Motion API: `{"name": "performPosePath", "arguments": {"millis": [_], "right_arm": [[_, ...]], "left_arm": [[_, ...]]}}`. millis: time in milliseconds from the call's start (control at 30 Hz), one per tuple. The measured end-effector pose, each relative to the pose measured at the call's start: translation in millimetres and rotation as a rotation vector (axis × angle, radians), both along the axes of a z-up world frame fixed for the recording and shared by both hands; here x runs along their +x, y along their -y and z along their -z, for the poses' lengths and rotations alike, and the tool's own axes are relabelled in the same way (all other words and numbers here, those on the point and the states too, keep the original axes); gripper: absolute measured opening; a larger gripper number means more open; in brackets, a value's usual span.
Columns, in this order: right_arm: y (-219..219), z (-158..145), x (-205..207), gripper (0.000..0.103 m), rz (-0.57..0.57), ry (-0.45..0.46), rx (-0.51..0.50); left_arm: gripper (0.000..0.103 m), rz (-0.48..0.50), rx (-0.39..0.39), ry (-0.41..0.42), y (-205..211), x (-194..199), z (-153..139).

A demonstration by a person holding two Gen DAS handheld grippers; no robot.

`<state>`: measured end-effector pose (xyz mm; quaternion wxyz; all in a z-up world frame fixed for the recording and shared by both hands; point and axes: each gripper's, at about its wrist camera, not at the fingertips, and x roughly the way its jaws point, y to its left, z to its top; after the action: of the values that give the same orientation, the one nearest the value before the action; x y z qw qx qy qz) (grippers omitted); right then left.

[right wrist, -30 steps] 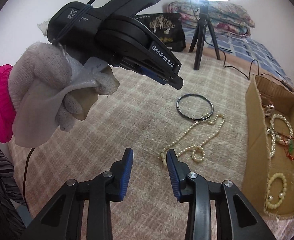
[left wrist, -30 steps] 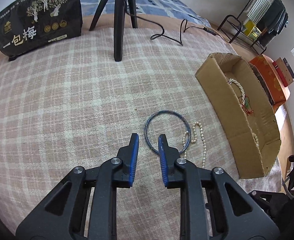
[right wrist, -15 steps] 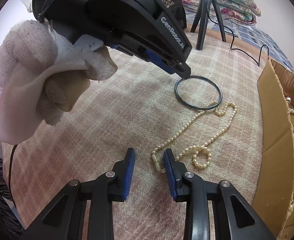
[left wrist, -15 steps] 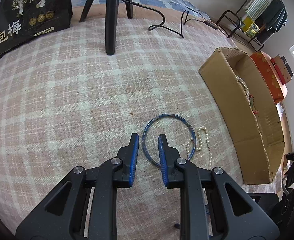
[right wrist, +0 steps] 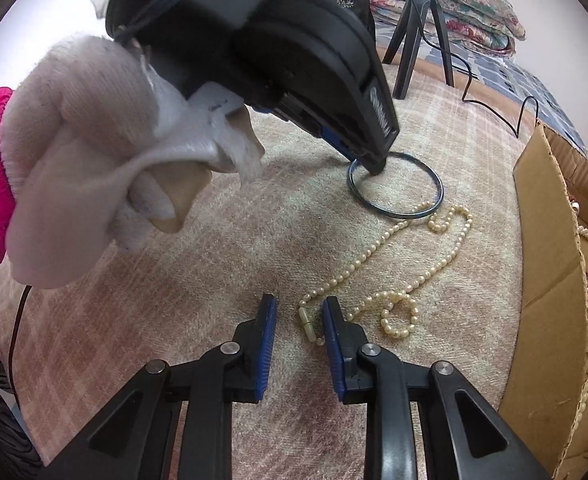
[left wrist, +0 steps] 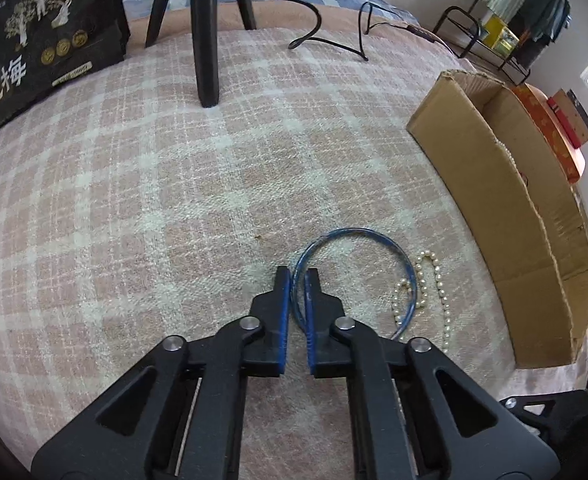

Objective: Organize jewelry
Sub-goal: 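Close left tool on black ring while right tool grasps long pearl strand, then carry black ring in left tool over box while right tool lifts pearl strand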

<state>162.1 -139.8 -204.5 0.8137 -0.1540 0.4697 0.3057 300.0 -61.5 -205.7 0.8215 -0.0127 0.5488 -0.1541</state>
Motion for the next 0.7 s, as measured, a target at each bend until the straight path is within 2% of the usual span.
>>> {"name": "performPosePath", "arguments": {"millis": [200, 333, 367, 700], "right_arm": [[-5.2, -1.8, -6.2, 0.02, -0.012, 0.009, -0.024], [-9.7, -3.5, -9.3, 0.004, -0.02, 0.013, -0.039], [-9.6, -4.4, -10.9, 0.002, -0.023, 0.017, -0.046], [0.9, -22.5, -26.2, 0.001, 0.006, 0.032, -0.012]], "left_arm": [[0.002, -0.023, -0.019, 0.012, -6.3, 0.9, -3.2], [0.002, -0.048, -0.021, 0.022, -14.7, -0.7, -9.6], [0.002, -0.054, -0.022, 0.024, -16.8, -1.2, -11.5], [0.001, -0.072, -0.033, 0.082, -27.2, -17.8, -45.7]]}}
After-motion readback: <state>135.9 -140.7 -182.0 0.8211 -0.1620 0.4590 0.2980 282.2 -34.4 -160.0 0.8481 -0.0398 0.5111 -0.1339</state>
